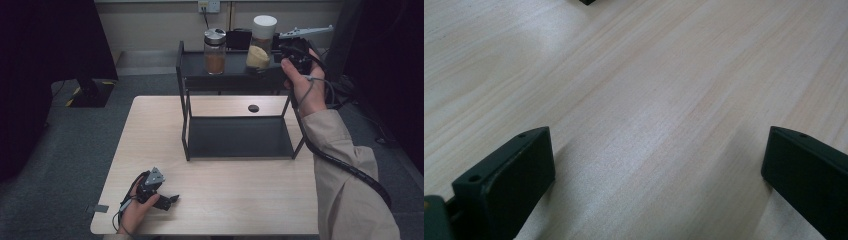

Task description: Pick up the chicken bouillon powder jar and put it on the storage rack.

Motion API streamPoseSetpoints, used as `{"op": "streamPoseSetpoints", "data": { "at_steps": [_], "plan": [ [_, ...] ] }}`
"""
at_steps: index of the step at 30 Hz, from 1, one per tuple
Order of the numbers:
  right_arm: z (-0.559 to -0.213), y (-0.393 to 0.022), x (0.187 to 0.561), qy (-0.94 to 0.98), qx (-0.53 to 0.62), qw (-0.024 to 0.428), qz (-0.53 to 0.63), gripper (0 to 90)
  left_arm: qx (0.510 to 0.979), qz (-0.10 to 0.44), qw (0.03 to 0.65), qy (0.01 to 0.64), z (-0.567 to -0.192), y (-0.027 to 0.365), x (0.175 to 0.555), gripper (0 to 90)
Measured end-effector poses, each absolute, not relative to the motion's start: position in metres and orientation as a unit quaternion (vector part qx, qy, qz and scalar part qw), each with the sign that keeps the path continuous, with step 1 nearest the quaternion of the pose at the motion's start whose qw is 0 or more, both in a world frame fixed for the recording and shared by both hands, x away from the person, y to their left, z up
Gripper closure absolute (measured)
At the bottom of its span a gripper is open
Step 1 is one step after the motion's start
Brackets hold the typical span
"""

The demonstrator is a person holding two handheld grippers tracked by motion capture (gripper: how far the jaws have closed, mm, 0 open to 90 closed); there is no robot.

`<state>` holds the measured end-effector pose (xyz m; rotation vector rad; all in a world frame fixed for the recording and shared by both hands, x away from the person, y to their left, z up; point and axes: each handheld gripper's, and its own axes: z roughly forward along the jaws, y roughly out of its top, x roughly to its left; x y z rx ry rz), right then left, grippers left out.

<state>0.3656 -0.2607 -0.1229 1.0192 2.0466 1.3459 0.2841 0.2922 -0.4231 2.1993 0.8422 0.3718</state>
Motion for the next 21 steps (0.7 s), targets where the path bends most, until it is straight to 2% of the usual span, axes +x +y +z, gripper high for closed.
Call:
{"op": "streamPoseSetpoints", "data": {
  "at_steps": [21],
  "plan": [
    [-0.153, -0.261, 0.341, 0.760, 0.355, 0.223, 0.497, 0.0, 0.857, 0.145, 0.369, 0.328, -0.423, 0.292, 0.284, 0.0]
  ]
}}
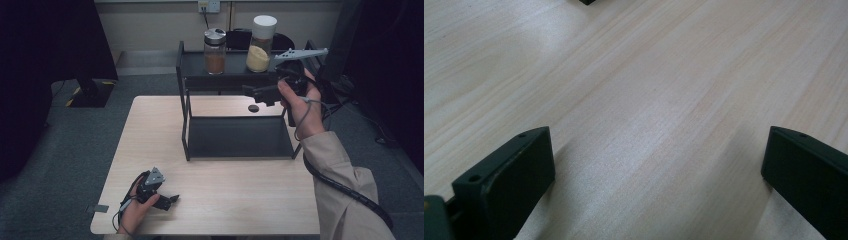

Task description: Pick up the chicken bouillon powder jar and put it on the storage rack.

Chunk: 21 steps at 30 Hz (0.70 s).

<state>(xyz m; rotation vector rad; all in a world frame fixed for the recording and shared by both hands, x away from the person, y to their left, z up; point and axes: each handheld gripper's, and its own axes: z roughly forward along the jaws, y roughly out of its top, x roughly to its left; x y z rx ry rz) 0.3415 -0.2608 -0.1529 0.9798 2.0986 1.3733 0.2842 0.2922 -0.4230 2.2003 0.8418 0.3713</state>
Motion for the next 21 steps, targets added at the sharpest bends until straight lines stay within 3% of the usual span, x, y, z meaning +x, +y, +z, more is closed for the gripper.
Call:
{"op": "streamPoseSetpoints", "data": {
  "at_steps": [21],
  "plan": [
    [-0.189, -0.272, 0.339, 0.760, 0.366, 0.211, 0.493, 0.0, 0.857, 0.145, 0.369, 0.328, -0.423, 0.292, 0.284, 0.0]
  ]
}}
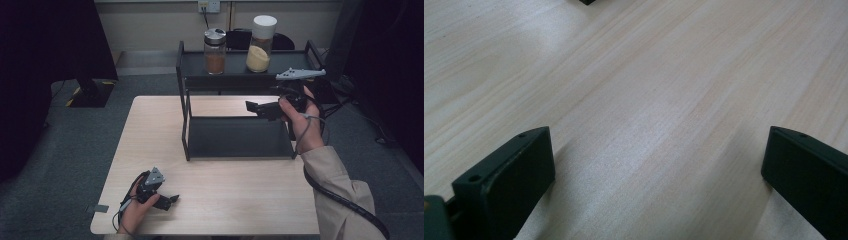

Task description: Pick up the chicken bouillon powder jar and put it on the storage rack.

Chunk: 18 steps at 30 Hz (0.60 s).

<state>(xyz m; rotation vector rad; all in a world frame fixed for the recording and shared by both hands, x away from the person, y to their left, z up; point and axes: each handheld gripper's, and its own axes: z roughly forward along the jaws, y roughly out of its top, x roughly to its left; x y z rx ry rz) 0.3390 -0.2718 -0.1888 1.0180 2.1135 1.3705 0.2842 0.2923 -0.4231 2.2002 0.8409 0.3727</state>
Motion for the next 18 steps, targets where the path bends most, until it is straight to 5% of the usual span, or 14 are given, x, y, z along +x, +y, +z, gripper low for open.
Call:
{"op": "streamPoseSetpoints", "data": {
  "at_steps": [18],
  "plan": [
    [-0.216, -0.277, 0.331, 0.764, 0.364, 0.210, 0.490, 0.0, 0.857, 0.146, 0.370, 0.328, -0.423, 0.292, 0.284, 0.0]
  ]
}}
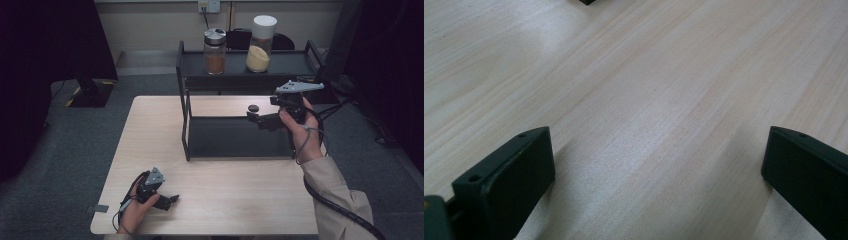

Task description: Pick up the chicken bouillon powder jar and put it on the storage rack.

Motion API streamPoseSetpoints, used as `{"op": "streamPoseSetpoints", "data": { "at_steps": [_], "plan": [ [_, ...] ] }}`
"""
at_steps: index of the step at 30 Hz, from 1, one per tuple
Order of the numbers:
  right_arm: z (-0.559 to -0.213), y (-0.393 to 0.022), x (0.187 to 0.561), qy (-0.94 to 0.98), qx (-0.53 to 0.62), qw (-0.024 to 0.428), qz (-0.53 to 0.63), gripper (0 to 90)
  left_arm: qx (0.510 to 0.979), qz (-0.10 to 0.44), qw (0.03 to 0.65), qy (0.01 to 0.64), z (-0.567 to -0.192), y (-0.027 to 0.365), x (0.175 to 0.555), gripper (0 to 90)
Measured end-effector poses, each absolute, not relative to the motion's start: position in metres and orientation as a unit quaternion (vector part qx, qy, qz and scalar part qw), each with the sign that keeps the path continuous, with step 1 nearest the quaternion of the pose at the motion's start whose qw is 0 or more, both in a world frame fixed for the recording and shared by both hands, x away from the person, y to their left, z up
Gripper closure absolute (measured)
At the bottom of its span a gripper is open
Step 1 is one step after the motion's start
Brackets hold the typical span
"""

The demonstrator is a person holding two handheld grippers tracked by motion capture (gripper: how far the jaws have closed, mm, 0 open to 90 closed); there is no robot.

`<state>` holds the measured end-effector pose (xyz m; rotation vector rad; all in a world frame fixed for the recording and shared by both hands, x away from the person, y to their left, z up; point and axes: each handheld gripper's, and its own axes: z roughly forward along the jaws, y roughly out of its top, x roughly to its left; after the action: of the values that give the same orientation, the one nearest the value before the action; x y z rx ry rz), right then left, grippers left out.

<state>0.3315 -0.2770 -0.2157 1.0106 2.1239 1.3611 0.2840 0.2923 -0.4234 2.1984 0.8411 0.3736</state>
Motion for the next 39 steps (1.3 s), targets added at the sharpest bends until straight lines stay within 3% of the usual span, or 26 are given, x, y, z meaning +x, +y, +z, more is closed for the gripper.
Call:
{"op": "streamPoseSetpoints", "data": {
  "at_steps": [39],
  "plan": [
    [-0.305, -0.299, 0.317, 0.784, 0.361, 0.187, 0.469, 0.2, 0.858, 0.145, 0.369, 0.328, -0.423, 0.292, 0.284, 0.0]
  ]
}}
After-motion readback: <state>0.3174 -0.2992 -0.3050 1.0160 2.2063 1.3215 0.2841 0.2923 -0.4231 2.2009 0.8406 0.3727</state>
